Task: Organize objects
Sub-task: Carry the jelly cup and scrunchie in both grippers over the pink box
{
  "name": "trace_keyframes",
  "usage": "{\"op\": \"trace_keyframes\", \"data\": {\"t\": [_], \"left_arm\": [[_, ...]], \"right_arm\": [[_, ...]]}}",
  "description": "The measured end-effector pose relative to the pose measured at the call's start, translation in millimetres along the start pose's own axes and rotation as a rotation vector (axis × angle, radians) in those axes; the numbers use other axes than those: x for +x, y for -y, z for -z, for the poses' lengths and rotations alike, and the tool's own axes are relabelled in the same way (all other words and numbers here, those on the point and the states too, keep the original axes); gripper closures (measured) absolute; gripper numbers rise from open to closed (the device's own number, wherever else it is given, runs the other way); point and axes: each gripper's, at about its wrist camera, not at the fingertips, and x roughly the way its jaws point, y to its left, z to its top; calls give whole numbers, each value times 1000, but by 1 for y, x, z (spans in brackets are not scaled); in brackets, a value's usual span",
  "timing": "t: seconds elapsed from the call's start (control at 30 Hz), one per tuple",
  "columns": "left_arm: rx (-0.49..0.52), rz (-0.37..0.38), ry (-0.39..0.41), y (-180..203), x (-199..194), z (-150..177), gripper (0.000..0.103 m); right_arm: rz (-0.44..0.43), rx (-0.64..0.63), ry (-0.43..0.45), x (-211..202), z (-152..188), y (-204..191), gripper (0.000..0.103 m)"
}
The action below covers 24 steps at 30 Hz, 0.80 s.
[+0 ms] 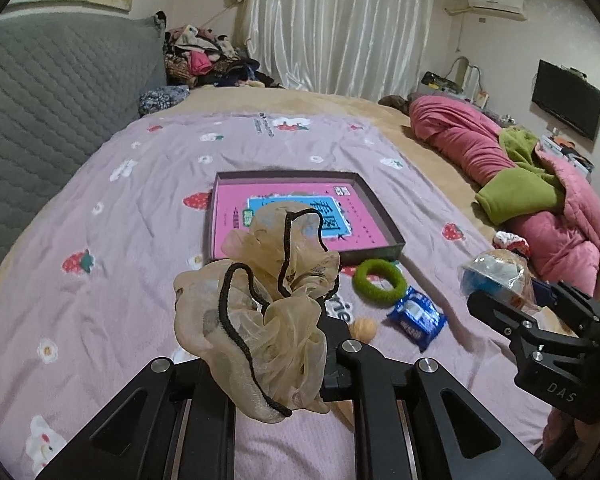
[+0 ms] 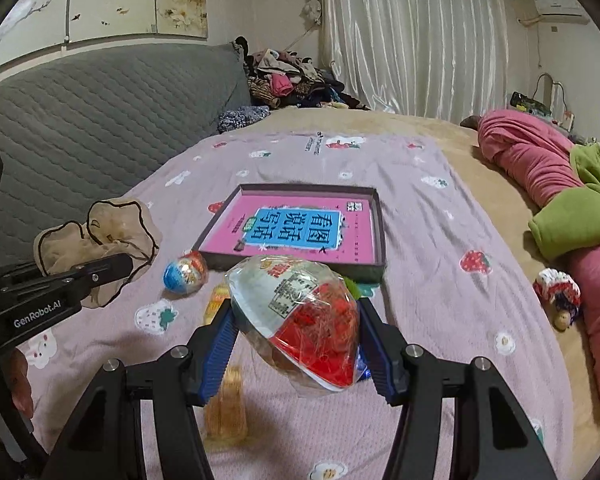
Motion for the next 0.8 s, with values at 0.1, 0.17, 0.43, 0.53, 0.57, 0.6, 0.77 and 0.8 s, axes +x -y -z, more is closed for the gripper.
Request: {"op": "trace_keyframes", "data": {"t": [0.1,0.17,0.43,0.53,0.57,0.6,0.77,0.8], "left_arm": [[-10,9,-3,-3,4,-10,87],[-17,14,-6,-6,6,-15,87],[-6,-8,-6,-16,17,-40,87],[0,-17,2,-17,23,-53,87],[-1,-17,1,-17,26,-58,87],[0,-18,2,-17,29,-63,87],[6,-6,2,-13,46,-81,87],[6,-3,1,-13,50,-84,87]], "right_arm": [[4,-3,4,3,-9,2,44],[7,-9,10,4,-15,4,44],[33,-65,35,8,-43,5,44],[31,-70,46,9,-55,6,44],[31,-70,51,11,-60,7,44],[31,-73,54,12,-65,7,44],[44,-84,76,22,-91,7,44],[45,-82,78,24,-94,8,44]]}}
